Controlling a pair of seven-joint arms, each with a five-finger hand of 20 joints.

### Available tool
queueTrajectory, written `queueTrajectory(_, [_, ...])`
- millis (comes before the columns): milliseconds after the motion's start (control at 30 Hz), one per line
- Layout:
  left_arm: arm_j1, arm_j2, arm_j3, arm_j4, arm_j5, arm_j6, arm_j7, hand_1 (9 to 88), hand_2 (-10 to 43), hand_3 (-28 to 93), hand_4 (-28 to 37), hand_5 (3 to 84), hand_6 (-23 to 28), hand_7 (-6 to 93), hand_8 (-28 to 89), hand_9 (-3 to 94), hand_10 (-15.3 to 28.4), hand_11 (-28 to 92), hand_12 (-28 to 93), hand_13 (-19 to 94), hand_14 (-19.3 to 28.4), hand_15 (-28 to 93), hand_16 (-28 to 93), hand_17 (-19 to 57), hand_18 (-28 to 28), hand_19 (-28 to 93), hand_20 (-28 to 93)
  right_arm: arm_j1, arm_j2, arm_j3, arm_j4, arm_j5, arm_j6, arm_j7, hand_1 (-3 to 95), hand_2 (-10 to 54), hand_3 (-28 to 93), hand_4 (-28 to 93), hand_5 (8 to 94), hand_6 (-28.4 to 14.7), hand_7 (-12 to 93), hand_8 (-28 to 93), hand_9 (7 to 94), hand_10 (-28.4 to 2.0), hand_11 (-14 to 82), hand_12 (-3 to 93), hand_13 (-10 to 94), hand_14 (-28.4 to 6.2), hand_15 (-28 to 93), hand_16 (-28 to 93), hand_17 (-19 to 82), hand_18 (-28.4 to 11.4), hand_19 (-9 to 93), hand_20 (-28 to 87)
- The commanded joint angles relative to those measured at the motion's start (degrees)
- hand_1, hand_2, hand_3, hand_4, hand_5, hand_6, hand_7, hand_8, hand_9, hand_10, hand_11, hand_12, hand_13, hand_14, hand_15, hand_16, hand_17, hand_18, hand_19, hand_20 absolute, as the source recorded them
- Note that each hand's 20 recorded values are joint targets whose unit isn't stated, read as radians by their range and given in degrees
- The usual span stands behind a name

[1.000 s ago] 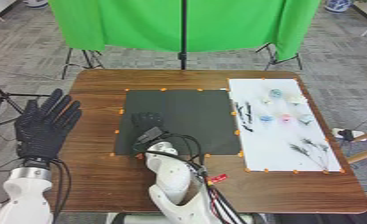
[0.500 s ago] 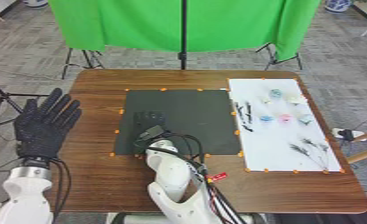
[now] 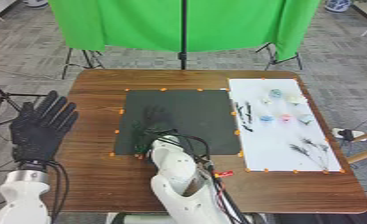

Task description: Arrange flowers

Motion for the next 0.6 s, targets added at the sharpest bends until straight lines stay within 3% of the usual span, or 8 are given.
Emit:
queueTrajectory(33, [2.5, -2.52, -1.94, -0.40, -1.93, 0.44, -0.02, 24.8, 8.3, 73, -28.3, 41.8, 8.1, 12.2, -9, 34.4, 15.0, 16, 11, 26, 16.2, 32, -5, -5.8, 14.5, 29, 11, 3.3, 5.1, 10.5, -13.4, 11.4, -5.0, 1.2, 38.4, -9.5, 78, -28, 58.6, -8.7, 47, -16, 68.3, -20.2, 43.9, 28.1, 69, -16.0, 65, 31, 42, -28.2, 93, 47])
queueTrajectory(100, [2.9, -2.71, -2.24, -0.67, -2.57, 0.58, -0.20, 24.6, 8.4, 73, -28.3, 41.8, 8.1, 12.2, -9, 34.5, 15.0, 16, 11, 26, 16.3, 32, -5, -5.6, 14.4, 29, 10, 3.4, 7.5, 14.3, -17.4, 17.1, -9.3, 6.1, 38.6, -9.5, 78, -28, 57.4, -9.0, 46, -16, 66.8, -20.7, 43.6, 28.1, 67, -16.3, 65, 31, 41, -28.0, 93, 47])
queueTrajectory(300, [4.5, -2.88, -3.34, -1.57, -2.35, 1.24, 0.18, 24.5, 8.6, 73, -28.3, 41.8, 8.1, 12.4, -9, 34.6, 15.2, 16, 10, 26, 16.2, 33, -5, -5.4, 14.3, 29, 10, 0.7, 19.6, 22.4, -24.3, 19.4, -9.0, 10.0, 39.0, -9.5, 79, -26, 51.6, -11.0, 34, -12, 58.1, -23.9, 28.6, 20.8, 58, -18.6, 62, 23, 35, -27.9, 91, 35])
queueTrajectory(333, [4.4, -2.92, -3.17, -1.53, -2.82, 1.86, 0.55, 24.5, 8.6, 73, -28.3, 41.8, 8.1, 12.4, -9, 34.6, 15.2, 16, 10, 26, 16.2, 33, -5, -5.4, 14.3, 29, 10, 0.8, 22.7, 22.6, -25.0, 20.8, -9.0, 11.3, 39.1, -9.5, 79, -26, 51.1, -11.4, 30, -11, 57.2, -24.3, 26.6, 19.9, 57, -19.0, 61, 22, 34, -28.0, 91, 34])
queueTrajectory(400, [4.1, -2.80, -3.16, -1.41, -4.59, 1.58, 0.46, 24.4, 8.8, 73, -28.3, 41.9, 8.1, 12.5, -9, 34.7, 15.2, 16, 10, 26, 16.2, 33, -5, -5.4, 14.3, 29, 10, -1.3, 27.9, 25.8, -27.5, 21.4, -10.6, 12.8, 39.2, -9.5, 80, -27, 50.0, -12.2, 24, -10, 55.3, -24.9, 23.8, 18.6, 56, -19.5, 60, 20, 34, -28.2, 90, 33])
queueTrajectory(467, [4.2, -2.57, -3.22, -1.69, -3.72, 1.71, 0.59, 24.4, 8.9, 73, -28.3, 42.0, 8.1, 12.6, -9, 34.8, 15.3, 16, 10, 26, 16.3, 33, -5, -5.4, 14.2, 29, 11, -4.5, 32.3, 29.2, -29.6, 21.6, -10.4, 14.2, 39.3, -9.5, 80, -27, 49.3, -12.7, 21, -10, 53.8, -25.3, 21.7, 18.0, 54, -19.9, 59, 19, 33, -28.3, 90, 32])
queueTrajectory(533, [4.3, -2.47, -3.19, -1.75, -3.91, 1.67, 0.89, 24.3, 8.9, 73, -28.3, 42.0, 8.1, 12.7, -9, 34.8, 15.3, 16, 10, 26, 16.3, 33, -5, -5.3, 14.2, 29, 11, -8.3, 35.9, 32.9, -30.9, 21.3, -10.1, 16.0, 39.5, -9.5, 80, -27, 49.1, -12.9, 20, -10, 53.1, -25.3, 21.1, 17.8, 54, -20.0, 59, 19, 33, -28.3, 90, 32])
queueTrajectory(600, [4.2, -2.63, -3.05, -1.72, -4.14, 3.15, 0.97, 24.4, 9.0, 73, -28.3, 42.1, 8.1, 12.8, -9, 34.9, 15.3, 16, 11, 26, 16.3, 33, -5, -5.3, 14.3, 29, 11, -12.9, 37.9, 37.2, -32.4, 21.9, -11.2, 17.4, 39.6, -9.5, 80, -27, 49.3, -12.9, 19, -9, 52.8, -25.2, 20.5, 17.5, 54, -20.0, 59, 19, 33, -28.3, 90, 32])
